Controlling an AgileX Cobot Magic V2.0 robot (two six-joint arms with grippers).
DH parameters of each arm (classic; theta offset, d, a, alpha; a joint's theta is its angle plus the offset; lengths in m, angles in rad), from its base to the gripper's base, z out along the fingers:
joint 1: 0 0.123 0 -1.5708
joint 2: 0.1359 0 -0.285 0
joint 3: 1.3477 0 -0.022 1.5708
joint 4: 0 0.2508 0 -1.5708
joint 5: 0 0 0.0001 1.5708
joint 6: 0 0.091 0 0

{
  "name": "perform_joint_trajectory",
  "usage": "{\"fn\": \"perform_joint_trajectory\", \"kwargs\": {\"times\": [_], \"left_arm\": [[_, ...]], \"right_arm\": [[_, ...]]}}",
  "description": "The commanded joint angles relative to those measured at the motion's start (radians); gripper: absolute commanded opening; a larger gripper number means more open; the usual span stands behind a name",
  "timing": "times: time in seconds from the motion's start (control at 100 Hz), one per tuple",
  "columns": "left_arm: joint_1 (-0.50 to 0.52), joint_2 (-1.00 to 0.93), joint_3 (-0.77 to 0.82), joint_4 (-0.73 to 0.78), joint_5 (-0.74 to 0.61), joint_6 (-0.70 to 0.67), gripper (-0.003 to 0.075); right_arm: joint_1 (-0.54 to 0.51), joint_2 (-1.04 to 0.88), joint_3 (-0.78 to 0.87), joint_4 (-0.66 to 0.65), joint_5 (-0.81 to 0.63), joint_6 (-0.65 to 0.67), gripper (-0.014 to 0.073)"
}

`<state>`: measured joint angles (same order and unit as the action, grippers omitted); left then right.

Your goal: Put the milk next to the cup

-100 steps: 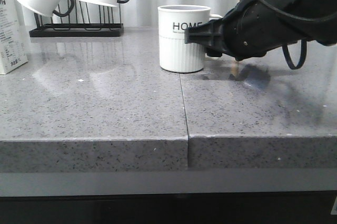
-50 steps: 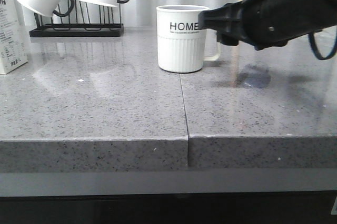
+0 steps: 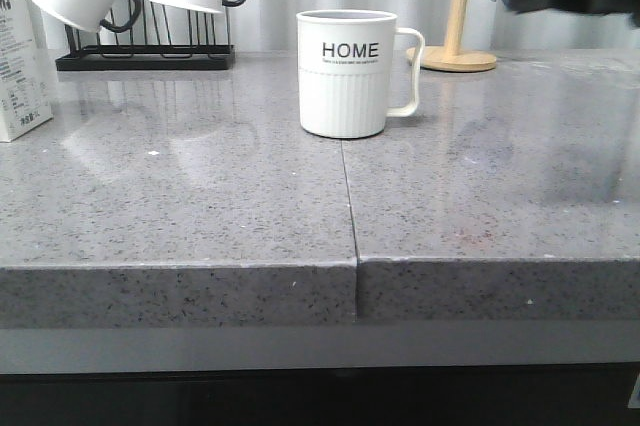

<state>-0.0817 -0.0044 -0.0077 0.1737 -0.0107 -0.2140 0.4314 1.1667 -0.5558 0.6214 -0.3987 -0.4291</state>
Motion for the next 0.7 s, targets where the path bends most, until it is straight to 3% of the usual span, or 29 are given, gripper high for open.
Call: {"fn": "perform_joint_trajectory", "kwargs": {"times": [0.0, 0.13, 0.39, 0.55, 0.69], "left_arm": [[0.002, -0.033, 0.052, -0.007, -0.076, -0.010, -0.0021], [0.002, -0.033, 0.052, -0.007, -0.076, -0.010, -0.0021], [0.002, -0.033, 0.052, -0.007, -0.076, -0.010, -0.0021], [0.002, -0.033, 0.052, -0.007, -0.076, -0.010, -0.0021], [0.002, -0.033, 0.052, -0.007, -0.076, -0.010, -0.0021]], "right_arm": [[-0.064, -0.089, 0.000, -0.073, -0.003, 0.006, 0.0410], [-0.177, -0.179, 0.026, -0.169, 0.098, 0.107, 0.0410], [-0.386, -0.353, 0.035, -0.556, 0.316, 0.474, 0.0410], [-0.433, -0.474, 0.035, -0.762, 0.454, 0.649, 0.0410], [-0.433, -0.590, 0.039, -0.841, 0.561, 0.720, 0.0394]]}}
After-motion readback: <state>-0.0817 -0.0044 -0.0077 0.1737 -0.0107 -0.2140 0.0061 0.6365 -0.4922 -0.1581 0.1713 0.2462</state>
